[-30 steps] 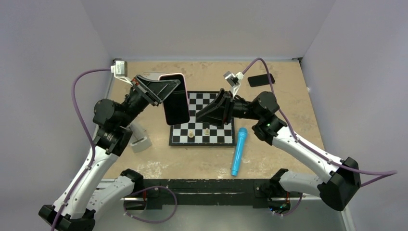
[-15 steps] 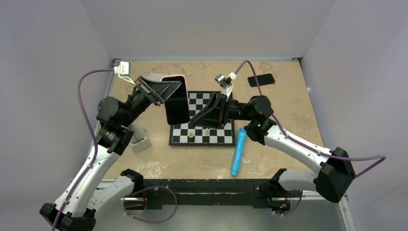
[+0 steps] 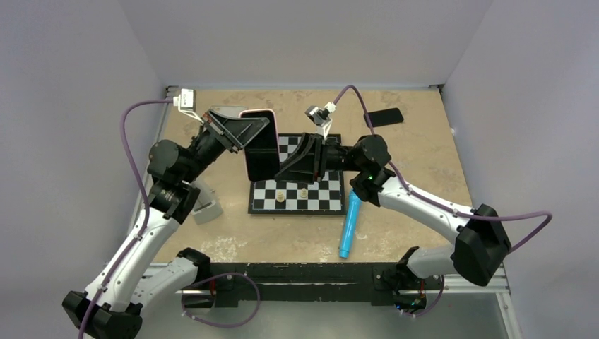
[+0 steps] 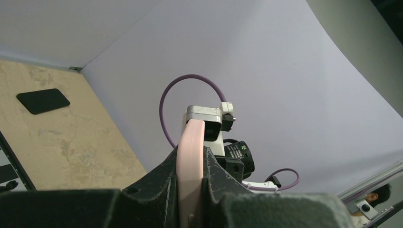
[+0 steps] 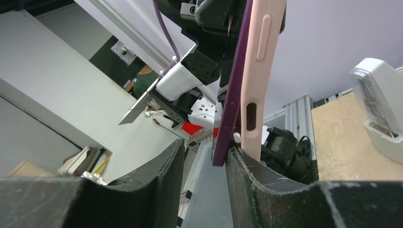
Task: Take the phone out of the phone case
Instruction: Remove the phone case from the phone.
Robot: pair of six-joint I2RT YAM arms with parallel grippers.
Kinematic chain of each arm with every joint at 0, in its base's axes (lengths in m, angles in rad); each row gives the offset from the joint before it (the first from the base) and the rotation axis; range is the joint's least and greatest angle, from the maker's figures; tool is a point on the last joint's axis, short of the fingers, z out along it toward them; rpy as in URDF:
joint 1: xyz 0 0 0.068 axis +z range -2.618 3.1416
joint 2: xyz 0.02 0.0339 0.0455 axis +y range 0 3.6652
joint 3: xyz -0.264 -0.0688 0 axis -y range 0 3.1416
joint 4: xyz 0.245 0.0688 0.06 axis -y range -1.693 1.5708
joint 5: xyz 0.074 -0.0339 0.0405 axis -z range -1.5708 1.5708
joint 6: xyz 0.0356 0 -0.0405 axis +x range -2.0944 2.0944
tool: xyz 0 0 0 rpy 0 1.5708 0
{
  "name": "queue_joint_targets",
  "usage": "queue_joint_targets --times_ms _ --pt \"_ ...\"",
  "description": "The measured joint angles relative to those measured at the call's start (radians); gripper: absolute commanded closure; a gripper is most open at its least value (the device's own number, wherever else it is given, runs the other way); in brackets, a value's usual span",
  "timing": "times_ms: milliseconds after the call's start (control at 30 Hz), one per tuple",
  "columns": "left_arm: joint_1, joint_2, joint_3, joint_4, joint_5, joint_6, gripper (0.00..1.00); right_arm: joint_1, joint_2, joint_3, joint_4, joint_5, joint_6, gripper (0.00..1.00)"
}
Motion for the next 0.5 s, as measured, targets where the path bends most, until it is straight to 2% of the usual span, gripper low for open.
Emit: queue_joint_targets --times_ms 167,300,367,500 --pt "0.008 0.031 0.0 0.04 0.037 -0.024 1.0 0.0 0.043 0.084 -0.055 -0.032 -0.019 0.63" --pt "0.011 0.037 0.0 0.036 0.071 -0.013 1.0 -0.004 0.087 0.145 -0.11 -0.06 -0.026 0.73" --pt "0.013 0.034 0.005 0.014 0.085 0.019 0.99 -0.007 0.106 0.158 -0.117 -0.071 -0.023 0.82" --pt "0.013 0.033 0.039 -0.059 0.117 0.099 0.66 -0.008 0.138 0.161 -0.098 -0.091 -0.006 0.94"
